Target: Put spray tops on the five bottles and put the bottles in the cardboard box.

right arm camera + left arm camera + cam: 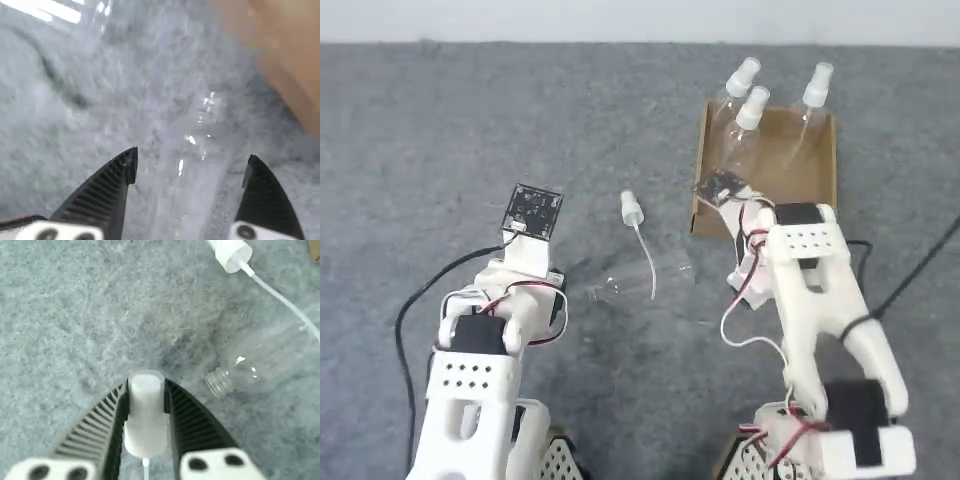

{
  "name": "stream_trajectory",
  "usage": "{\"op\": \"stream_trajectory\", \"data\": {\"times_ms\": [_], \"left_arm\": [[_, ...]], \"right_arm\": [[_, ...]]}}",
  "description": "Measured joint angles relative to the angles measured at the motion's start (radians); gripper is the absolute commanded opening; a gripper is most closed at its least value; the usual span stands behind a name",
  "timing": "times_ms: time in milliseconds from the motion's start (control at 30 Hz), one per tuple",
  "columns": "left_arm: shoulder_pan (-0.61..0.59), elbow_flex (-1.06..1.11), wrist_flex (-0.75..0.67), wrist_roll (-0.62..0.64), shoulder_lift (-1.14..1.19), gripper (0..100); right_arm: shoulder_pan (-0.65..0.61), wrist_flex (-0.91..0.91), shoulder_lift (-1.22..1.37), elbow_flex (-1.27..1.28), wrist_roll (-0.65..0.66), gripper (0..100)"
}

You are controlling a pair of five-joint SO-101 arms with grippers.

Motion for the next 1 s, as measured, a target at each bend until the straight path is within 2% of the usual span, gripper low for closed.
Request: {"op": "stream_trajectory", "data": {"times_ms": [100,300,433,633,833,1000], "left_arm": [[0.0,0.0,0.0,0.0,0.0,1],[0.0,0.0,0.0,0.0,0.0,1],[0.0,0.0,0.0,0.0,0.0,1],[0.0,0.0,0.0,0.0,0.0,1],[0.0,0.009,0.0,0.002,0.0,1],[0.0,0.009,0.0,0.0,0.0,1]], "right_arm": [[0.011,-0.021,0.025,0.0,0.014,24.8],[0.008,-0.075,0.055,0.0,-0.009,8.0],[0.012,-0.092,0.08,-0.009,-0.021,4.3],[0.012,-0.097,0.115,-0.04,-0.023,5.3],[0.005,-0.094,0.117,-0.04,-0.026,18.6],[0.009,-0.094,0.144,-0.029,-0.025,19.4]]}}
